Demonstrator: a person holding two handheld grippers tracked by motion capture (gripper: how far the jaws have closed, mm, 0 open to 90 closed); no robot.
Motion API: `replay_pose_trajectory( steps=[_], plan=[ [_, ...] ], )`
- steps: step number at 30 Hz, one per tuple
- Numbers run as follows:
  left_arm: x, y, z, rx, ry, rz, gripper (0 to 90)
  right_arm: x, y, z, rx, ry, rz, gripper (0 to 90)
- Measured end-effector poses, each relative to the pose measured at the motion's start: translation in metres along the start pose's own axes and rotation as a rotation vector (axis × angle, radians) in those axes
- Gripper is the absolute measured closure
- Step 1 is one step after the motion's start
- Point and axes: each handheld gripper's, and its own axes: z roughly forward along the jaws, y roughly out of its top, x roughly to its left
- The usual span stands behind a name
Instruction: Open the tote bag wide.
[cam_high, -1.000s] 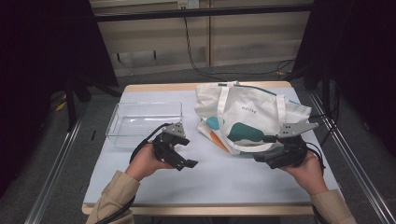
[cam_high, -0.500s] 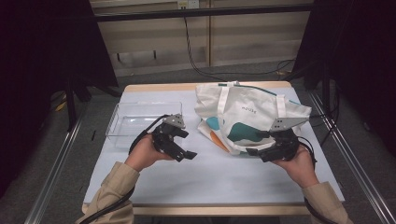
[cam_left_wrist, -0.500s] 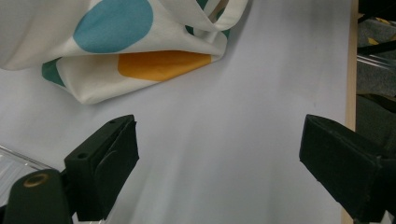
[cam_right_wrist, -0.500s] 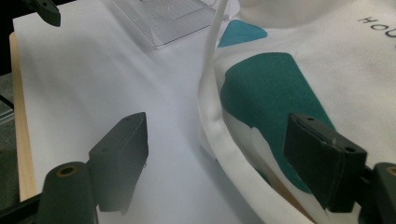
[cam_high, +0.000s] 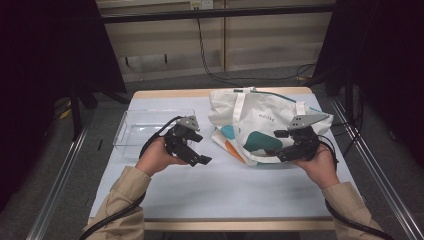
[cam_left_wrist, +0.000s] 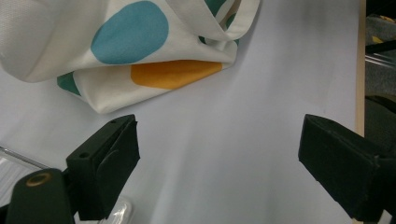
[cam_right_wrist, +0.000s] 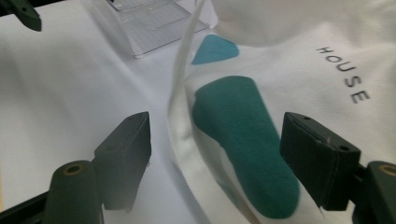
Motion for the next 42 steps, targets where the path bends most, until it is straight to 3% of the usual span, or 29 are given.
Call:
replay_pose_trajectory(
  steps=[1, 2, 4, 13, 16, 18, 27, 36, 42],
  plan=[
    [0.001, 0.001, -0.001, 0.014, 0.000, 0.016, 12.4, -0.002, 0.001, -0.001, -0.004, -0.003, 0.005, 24.4],
    [0.001, 0.001, 0.000, 0.005, -0.004, -0.002, 12.4, -0.004, 0.001, -0.001, -0.012, 0.002, 0.010, 24.3],
    [0.002, 0.002, 0.001, 0.001, -0.002, 0.002, 12.4, -0.007, 0.002, -0.002, -0.021, 0.004, 0.025, 24.7],
    [0.006, 0.007, 0.000, 0.018, -0.004, 0.019, 12.5, -0.013, 0.011, 0.000, -0.012, -0.021, 0.004, 24.9],
    [0.007, 0.007, 0.001, 0.002, 0.001, 0.005, 12.5, -0.016, 0.011, 0.000, -0.009, -0.022, 0.010, 24.7],
    [0.008, 0.007, 0.000, 0.024, -0.003, 0.011, 12.5, -0.018, 0.011, 0.000, -0.006, -0.034, 0.006, 24.8],
    [0.009, 0.009, -0.002, 0.012, 0.003, 0.005, 12.5, -0.027, 0.014, -0.002, -0.011, -0.075, 0.034, 25.9],
    [0.013, 0.014, -0.001, 0.030, 0.007, 0.025, 12.6, -0.031, 0.018, 0.000, -0.013, -0.079, 0.042, 25.5],
    [0.015, 0.018, 0.001, 0.011, 0.012, 0.015, 12.7, -0.031, 0.018, 0.000, -0.016, -0.072, 0.041, 25.6]
  ],
)
